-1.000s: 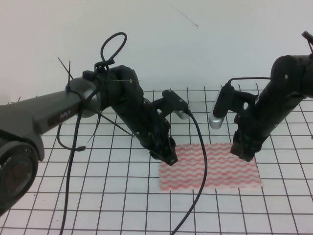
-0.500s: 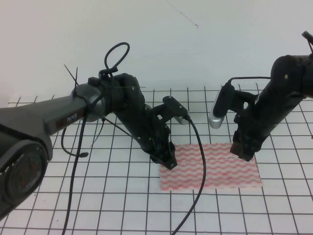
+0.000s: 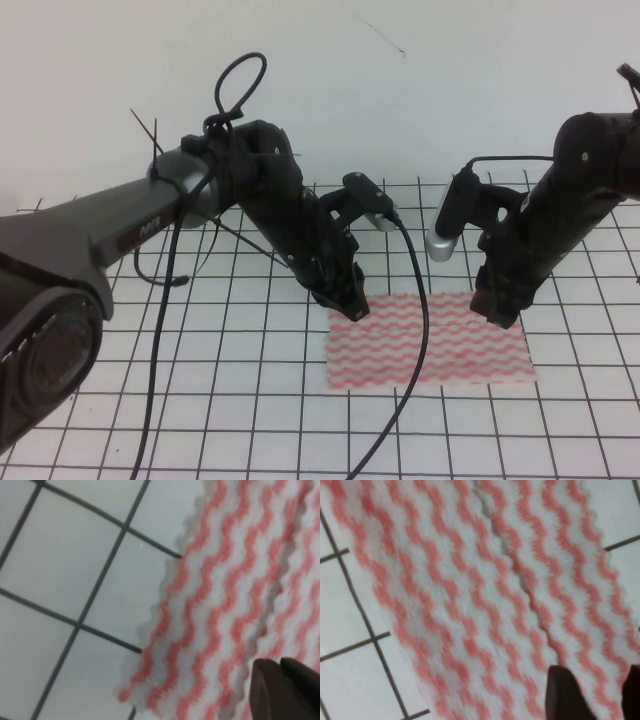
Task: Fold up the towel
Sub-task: 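Fold the patterned cloth into a small square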
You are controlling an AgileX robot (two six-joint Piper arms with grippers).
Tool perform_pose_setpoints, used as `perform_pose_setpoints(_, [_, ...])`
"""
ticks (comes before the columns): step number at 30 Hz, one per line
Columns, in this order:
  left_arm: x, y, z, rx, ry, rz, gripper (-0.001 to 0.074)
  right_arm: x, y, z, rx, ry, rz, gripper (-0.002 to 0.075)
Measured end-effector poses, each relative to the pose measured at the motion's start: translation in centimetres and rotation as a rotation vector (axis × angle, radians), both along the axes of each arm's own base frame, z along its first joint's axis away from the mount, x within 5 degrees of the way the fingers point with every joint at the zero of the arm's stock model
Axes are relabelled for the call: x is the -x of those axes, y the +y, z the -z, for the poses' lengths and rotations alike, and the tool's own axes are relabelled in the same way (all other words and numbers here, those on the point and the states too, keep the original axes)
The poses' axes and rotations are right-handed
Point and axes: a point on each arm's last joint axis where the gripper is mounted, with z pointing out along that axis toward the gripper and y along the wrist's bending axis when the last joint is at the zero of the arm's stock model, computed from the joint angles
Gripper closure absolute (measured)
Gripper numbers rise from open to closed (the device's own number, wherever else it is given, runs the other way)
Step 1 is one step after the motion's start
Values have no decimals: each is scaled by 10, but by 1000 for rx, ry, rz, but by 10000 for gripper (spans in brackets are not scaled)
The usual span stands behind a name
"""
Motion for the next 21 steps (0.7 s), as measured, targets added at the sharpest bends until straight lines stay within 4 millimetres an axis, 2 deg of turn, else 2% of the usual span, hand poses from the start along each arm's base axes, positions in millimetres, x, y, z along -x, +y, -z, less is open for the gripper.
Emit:
perform_pose_setpoints(7, [6,0,-2,-46,27,55,727,0,0,-1,-3,-5,5,469])
perform_pose_setpoints(15, [13,-17,9,-92,-28,91,583,0,0,-1,-6,-1,17,469])
perform_pose_setpoints(21, [9,-19,24,-184,-52,42,557,0,0,-1,-7,0,21,469])
